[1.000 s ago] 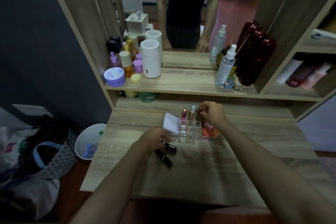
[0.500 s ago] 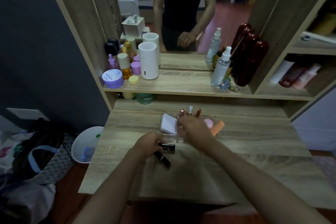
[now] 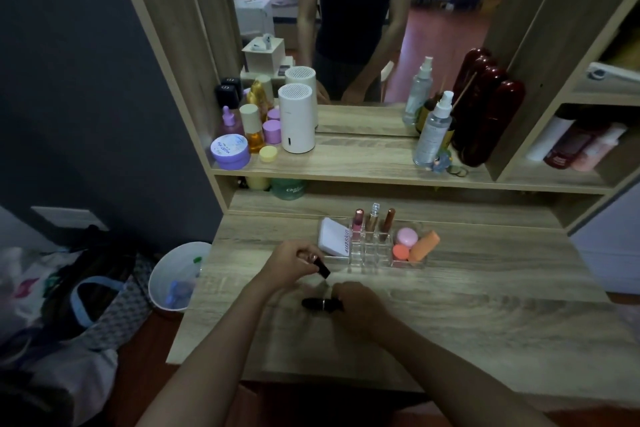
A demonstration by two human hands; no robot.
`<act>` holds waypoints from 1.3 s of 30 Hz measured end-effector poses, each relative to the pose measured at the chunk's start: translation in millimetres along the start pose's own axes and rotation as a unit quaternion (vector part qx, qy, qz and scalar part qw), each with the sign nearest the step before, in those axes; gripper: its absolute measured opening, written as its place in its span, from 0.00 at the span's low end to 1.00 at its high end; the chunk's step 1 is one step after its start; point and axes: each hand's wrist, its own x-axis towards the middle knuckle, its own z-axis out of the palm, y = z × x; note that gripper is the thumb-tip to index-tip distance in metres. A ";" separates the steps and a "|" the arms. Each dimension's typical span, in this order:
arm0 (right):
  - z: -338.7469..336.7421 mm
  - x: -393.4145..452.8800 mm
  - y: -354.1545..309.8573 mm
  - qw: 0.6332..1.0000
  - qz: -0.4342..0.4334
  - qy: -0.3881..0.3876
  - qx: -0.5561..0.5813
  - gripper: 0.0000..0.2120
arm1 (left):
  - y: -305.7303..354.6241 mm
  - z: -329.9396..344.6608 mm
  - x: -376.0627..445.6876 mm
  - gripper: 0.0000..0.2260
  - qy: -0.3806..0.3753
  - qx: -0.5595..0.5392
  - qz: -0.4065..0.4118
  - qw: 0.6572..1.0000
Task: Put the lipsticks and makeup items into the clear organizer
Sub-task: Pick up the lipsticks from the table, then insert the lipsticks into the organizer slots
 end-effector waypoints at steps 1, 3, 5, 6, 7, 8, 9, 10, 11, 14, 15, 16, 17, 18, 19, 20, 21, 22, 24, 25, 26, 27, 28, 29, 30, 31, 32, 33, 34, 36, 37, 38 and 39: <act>-0.3 0.4 3.5 1.000 0.006 0.008 0.014 0.12 | 2.3 0.1 0.8 0.12 0.001 -0.008 0.003 1.000; -4.2 -0.9 12.2 0.998 0.024 0.026 0.051 0.12 | 7.9 0.5 4.0 0.15 0.008 -0.050 0.008 0.999; -10.6 -3.4 22.9 0.995 0.040 0.045 0.085 0.11 | 14.3 0.5 8.3 0.15 0.026 -0.098 0.016 0.995; -14.3 -5.0 28.1 0.993 0.045 0.050 0.095 0.11 | 17.8 0.4 10.4 0.16 0.035 -0.111 0.019 0.993; -17.9 -6.8 33.2 0.991 0.051 0.055 0.108 0.11 | 21.0 0.5 12.4 0.16 0.041 -0.119 0.022 0.992; -21.3 -8.5 37.7 0.989 0.060 0.063 0.123 0.10 | 24.0 1.1 14.4 0.15 0.045 -0.121 0.025 0.991; -24.5 -10.2 41.5 0.985 0.067 0.072 0.140 0.09 | 26.7 2.1 16.2 0.15 0.049 -0.121 0.030 0.991; -28.1 -11.8 44.2 0.982 0.072 0.081 0.157 0.09 | 29.9 3.3 17.8 0.14 0.054 -0.120 0.035 0.991; -31.0 -12.6 47.2 0.977 0.077 0.093 0.173 0.10 | 33.5 4.9 19.4 0.14 0.061 -0.119 0.039 0.990; -40.6 -16.4 52.2 0.948 0.106 0.121 0.273 0.18 | 45.0 10.3 24.6 0.13 0.093 -0.117 0.041 0.988; -43.4 -18.5 55.0 0.926 0.110 0.125 0.340 0.18 | 48.9 12.0 25.8 0.13 0.100 -0.114 0.043 0.988; -46.4 -20.2 57.2 0.898 0.110 0.124 0.407 0.15 | 52.5 13.8 27.0 0.12 0.104 -0.111 0.046 0.987; -49.8 -21.7 57.9 0.869 0.101 0.122 0.469 0.11 | 55.6 15.7 28.0 0.12 0.106 -0.109 0.047 0.987; -53.4 -22.4 58.1 0.842 0.096 0.120 0.516 0.08 | 58.5 17.8 29.3 0.12 0.107 -0.106 0.047 0.988; -57.3 -21.9 57.2 0.817 0.093 0.120 0.556 0.07 | 61.0 20.2 30.1 0.12 0.107 -0.101 0.047 0.988; -61.4 -20.4 55.7 0.795 0.090 0.123 0.587 0.08 | 63.5 22.8 31.2 0.12 0.107 -0.095 0.046 0.989; -65.7 -18.2 54.0 0.769 0.089 0.127 0.620 0.10 | 65.5 25.5 32.3 0.12 0.107 -0.091 0.046 0.989; -70.0 -16.0 52.5 0.745 0.089 0.129 0.648 0.11 | 67.4 28.3 33.7 0.12 0.108 -0.088 0.046 0.989; -76.9 -11.9 49.3 0.706 0.076 0.122 0.694 0.13 | 69.4 33.6 36.4 0.12 0.111 -0.087 0.053 0.989; -79.8 -10.6 46.7 0.689 0.062 0.112 0.714 0.12 | 69.3 35.7 37.7 0.12 0.113 -0.081 0.059 0.989; -82.5 -9.5 44.5 0.670 0.050 0.103 0.733 0.12 | 68.8 37.4 39.0 0.12 0.114 -0.070 0.064 0.989; -85.2 -7.9 43.1 0.652 0.041 0.097 0.751 0.12 | 67.8 38.9 41.2 0.12 0.114 -0.059 0.069 0.989; -88.3 -6.9 40.8 0.645 0.040 0.096 0.757 0.11 | 66.5 39.9 42.5 0.11 0.114 -0.052 0.072 0.990; -90.9 -5.7 38.4 0.649 0.046 0.100 0.753 0.09 | 65.1 40.1 42.3 0.11 0.115 -0.047 0.073 0.990; -93.6 -3.8 36.7 0.662 0.059 0.108 0.739 0.07 | 64.0 40.2 43.3 0.11 0.115 -0.045 0.072 0.990; -95.5 -0.3 36.5 0.682 0.078 0.119 0.717 0.05 | 63.2 40.5 44.6 0.11 0.116 -0.043 0.071 0.990; -96.9 3.5 36.9 0.712 0.102 0.132 0.682 0.05 | 62.8 40.8 46.0 0.11 0.118 -0.041 0.069 0.990; -97.5 7.8 38.2 0.744 0.127 0.149 0.639 0.05 | 62.2 41.1 47.2 0.11 0.120 -0.036 0.069 0.990; -97.8 11.8 39.6 0.771 0.150 0.168 0.596 0.05 | 61.9 41.7 48.7 0.11 0.123 -0.029 0.068 0.990; -97.1 19.8 42.1 0.807 0.171 0.191 0.532 0.05 | 60.6 44.1 51.6 0.12 0.126 -0.013 0.069 0.990; -96.0 23.7 42.9 0.822 0.172 0.196 0.506 0.05 | 59.6 45.4 52.9 0.12 0.126 -0.007 0.070 0.990; -95.0 26.5 43.1 0.839 0.170 0.202 0.475 0.04 | 58.8 46.8 54.0 0.12 0.125 -0.004 0.071 0.990; -93.4 29.0 43.8 0.860 0.165 0.207 0.436 0.03 | 58.1 47.8 55.0 0.12 0.125 -0.002 0.072 0.989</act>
